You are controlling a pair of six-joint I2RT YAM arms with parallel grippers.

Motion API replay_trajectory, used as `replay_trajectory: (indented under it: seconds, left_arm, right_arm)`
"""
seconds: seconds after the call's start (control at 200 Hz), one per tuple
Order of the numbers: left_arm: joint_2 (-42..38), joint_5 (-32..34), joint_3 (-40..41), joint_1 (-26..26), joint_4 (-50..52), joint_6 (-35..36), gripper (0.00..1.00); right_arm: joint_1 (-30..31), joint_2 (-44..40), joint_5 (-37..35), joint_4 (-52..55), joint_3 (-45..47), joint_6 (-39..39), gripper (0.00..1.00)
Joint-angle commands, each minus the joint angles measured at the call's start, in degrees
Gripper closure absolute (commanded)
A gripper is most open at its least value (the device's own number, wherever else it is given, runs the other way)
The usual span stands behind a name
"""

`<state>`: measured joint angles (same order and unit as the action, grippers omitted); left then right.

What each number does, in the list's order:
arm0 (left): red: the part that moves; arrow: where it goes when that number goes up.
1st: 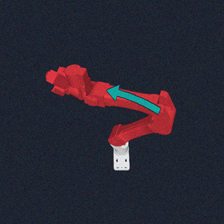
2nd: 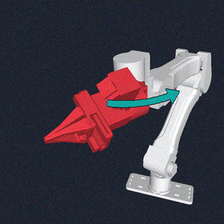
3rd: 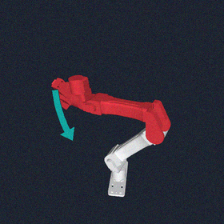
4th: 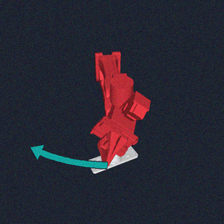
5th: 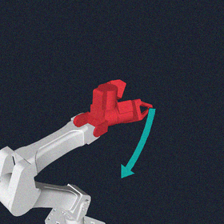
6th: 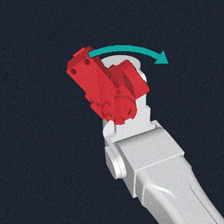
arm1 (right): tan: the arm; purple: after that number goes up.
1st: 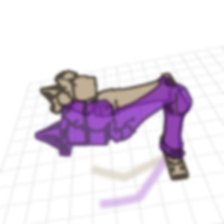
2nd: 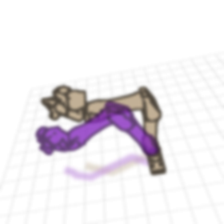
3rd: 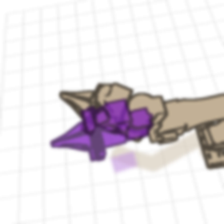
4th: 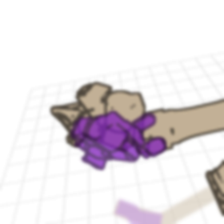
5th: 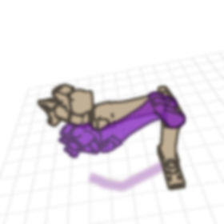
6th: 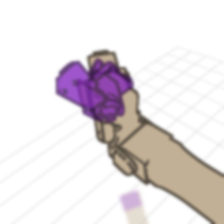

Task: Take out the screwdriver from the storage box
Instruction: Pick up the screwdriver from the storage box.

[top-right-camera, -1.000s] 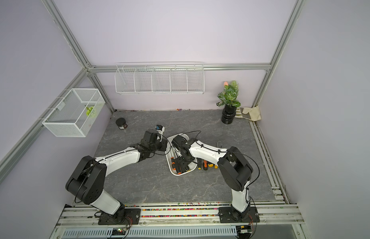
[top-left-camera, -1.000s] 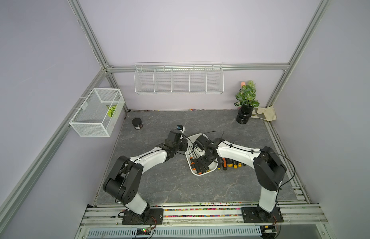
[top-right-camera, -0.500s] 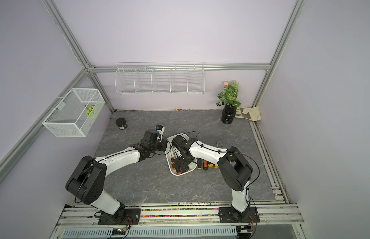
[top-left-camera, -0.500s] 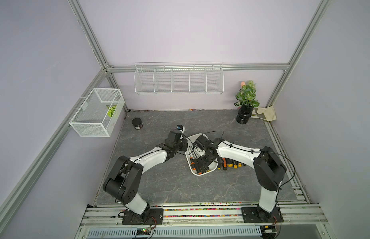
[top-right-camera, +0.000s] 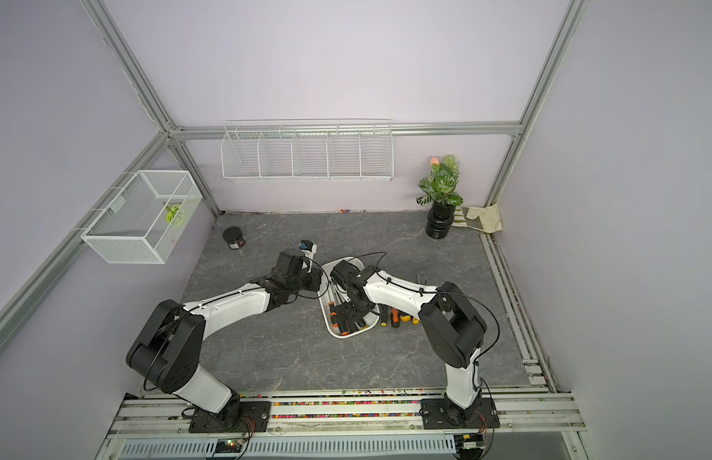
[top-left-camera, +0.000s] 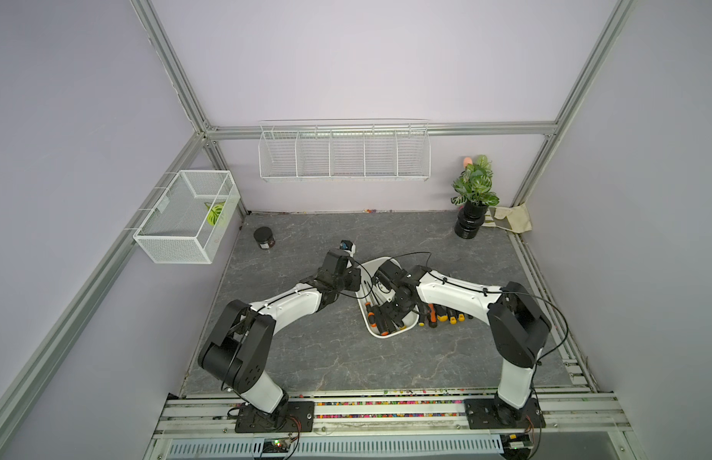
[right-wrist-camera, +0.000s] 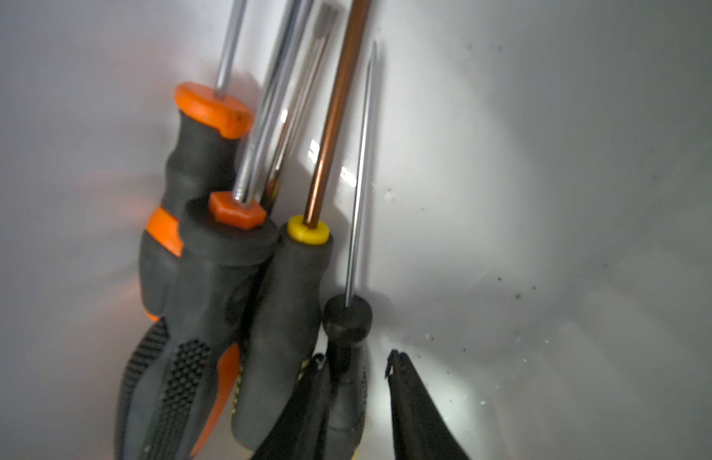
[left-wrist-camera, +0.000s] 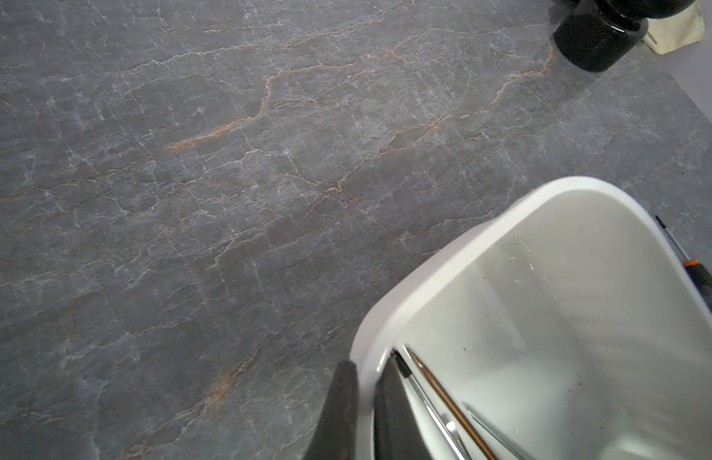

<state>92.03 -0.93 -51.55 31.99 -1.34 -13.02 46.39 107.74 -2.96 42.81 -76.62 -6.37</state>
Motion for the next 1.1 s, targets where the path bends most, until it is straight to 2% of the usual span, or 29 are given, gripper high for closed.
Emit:
replay_trajectory:
  seconds: [0.0, 0.525, 1.095]
  left_arm:
    - [-1.17, 0.68, -0.66, 0.06, -0.27, 0.72, 1.0]
    - [-1.17, 0.73, -0.66, 0.03, -0.31, 0.62, 1.0]
    - [-1.38, 0.84, -0.66, 0.06, -0.16, 0.56, 1.0]
  right_arm:
    - [-0.65, -0.83, 0.77, 0.09, 1.06, -0.02, 0.7]
    - [-1.42, -1.57, -2.74, 0.97, 1.37, -0.27, 0.67]
    - [-2.63, 0.91, -1.83, 1.34, 1.28, 1.33, 0.66]
